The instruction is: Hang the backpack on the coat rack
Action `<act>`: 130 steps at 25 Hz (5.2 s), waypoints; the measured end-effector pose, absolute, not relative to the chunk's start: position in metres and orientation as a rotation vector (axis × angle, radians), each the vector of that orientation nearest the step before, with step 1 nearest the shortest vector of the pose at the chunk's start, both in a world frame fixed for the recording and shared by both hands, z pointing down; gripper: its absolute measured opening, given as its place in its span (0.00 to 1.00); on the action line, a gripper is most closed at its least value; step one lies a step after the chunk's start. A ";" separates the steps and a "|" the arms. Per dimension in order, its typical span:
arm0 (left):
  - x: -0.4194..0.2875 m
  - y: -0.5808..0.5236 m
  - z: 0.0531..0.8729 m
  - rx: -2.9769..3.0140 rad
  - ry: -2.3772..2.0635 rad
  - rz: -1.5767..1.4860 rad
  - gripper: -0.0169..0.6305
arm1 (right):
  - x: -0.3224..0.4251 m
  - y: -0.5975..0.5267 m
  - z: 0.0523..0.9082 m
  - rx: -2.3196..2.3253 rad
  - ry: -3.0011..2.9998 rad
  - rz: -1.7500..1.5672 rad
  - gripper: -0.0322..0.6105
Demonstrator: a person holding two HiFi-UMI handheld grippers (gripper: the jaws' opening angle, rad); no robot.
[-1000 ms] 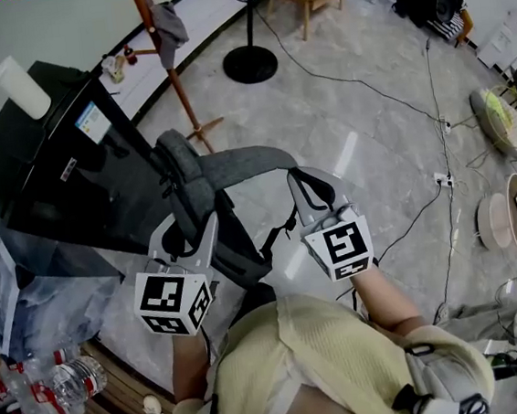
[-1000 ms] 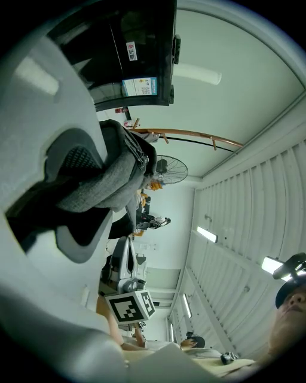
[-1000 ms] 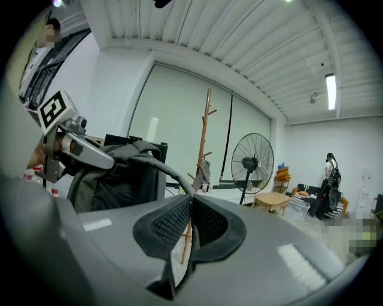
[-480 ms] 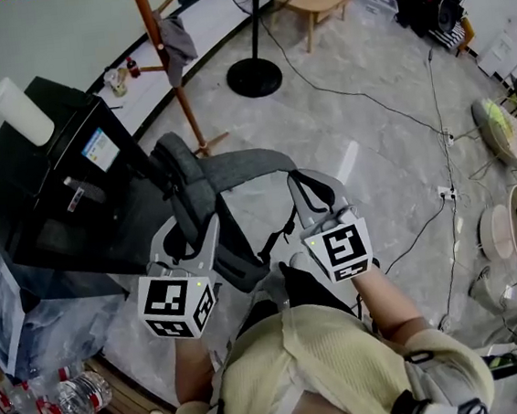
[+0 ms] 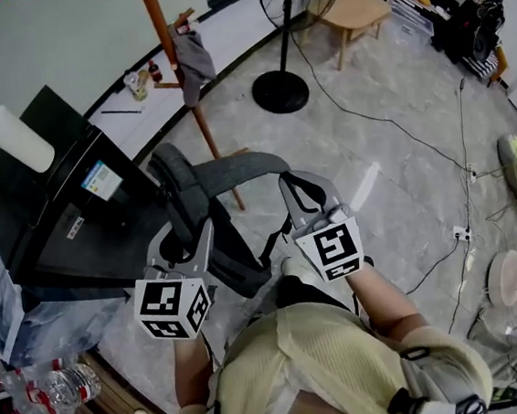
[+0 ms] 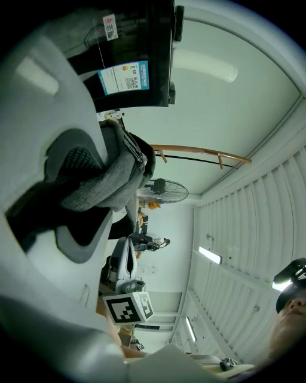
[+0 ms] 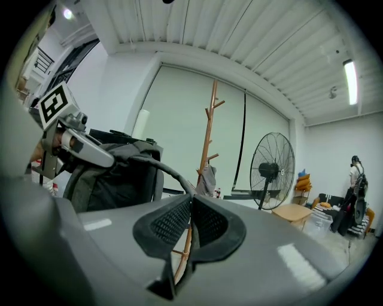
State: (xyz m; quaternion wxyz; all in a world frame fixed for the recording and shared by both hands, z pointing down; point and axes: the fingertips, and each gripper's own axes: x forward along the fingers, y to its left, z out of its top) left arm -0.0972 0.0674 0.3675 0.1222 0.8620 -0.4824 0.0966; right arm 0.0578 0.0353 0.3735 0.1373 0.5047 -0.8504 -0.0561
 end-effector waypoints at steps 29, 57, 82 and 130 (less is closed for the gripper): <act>-0.091 -0.095 0.358 2.298 -1.769 0.274 0.26 | 0.047 -0.156 0.365 1.191 -2.670 -0.228 0.08; -0.172 -0.239 0.370 2.245 -1.773 0.247 0.26 | -0.043 -0.292 0.363 1.147 -2.641 -0.262 0.08; -0.193 -0.307 0.440 2.180 -1.695 0.284 0.26 | -0.077 -0.334 0.386 1.162 -2.569 -0.286 0.08; -0.157 -0.302 0.563 2.026 -1.482 0.252 0.32 | -0.076 -0.317 0.451 1.073 -2.496 -0.172 0.05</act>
